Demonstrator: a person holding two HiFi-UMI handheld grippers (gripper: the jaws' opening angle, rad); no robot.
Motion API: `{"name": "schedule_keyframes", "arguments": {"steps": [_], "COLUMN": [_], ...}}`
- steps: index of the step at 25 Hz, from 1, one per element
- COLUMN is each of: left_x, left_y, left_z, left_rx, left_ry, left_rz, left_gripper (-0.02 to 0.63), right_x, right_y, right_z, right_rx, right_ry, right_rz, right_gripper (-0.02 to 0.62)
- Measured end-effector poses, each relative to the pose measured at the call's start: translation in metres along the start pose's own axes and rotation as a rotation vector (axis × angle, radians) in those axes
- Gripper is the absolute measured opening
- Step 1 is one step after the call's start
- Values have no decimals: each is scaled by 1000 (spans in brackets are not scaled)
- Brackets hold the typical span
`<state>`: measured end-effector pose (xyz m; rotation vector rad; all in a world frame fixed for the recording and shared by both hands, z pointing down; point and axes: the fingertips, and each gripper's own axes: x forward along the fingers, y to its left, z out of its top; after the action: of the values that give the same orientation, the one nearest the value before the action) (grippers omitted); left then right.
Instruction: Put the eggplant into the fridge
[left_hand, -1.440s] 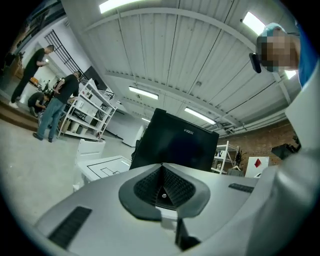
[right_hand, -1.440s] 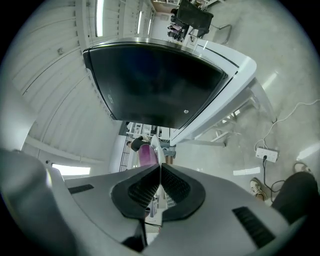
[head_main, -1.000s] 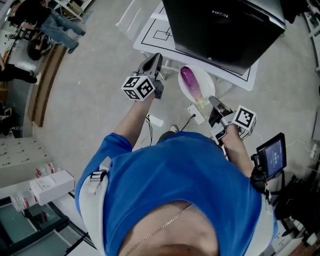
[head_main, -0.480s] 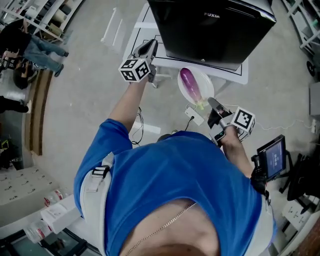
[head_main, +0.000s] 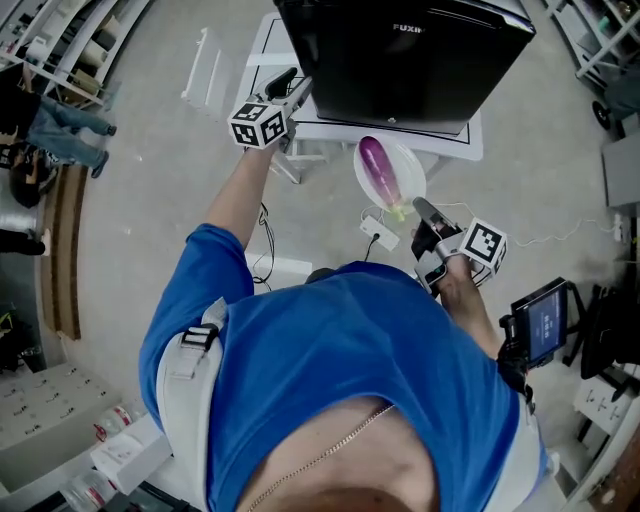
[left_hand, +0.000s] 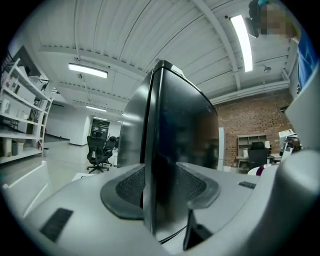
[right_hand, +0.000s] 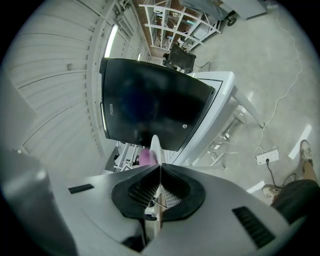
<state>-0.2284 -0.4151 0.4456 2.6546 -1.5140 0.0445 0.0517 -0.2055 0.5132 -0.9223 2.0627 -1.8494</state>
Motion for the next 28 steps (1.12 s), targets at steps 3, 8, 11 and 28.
{"name": "schedule_keyframes", "arguments": {"steps": [3, 8, 11, 28], "left_x": [11, 17, 21, 33], "left_y": [-2, -2, -3, -1], "left_z": [0, 1, 0, 0], "left_rx": [39, 61, 81, 109], "left_ry": [21, 27, 32, 81], "left_rz": [-48, -82, -97, -163], "left_gripper": [192, 193, 196, 225], "right_x": [-5, -13, -19, -25], "right_y": [-2, -1, -2, -2], "right_z": [0, 5, 10, 7], "right_rx": [5, 5, -2, -24], "right_ry": [-28, -57, -64, -65], "right_rz": [-5, -12, -16, -42], "right_gripper": [11, 11, 11, 11]}}
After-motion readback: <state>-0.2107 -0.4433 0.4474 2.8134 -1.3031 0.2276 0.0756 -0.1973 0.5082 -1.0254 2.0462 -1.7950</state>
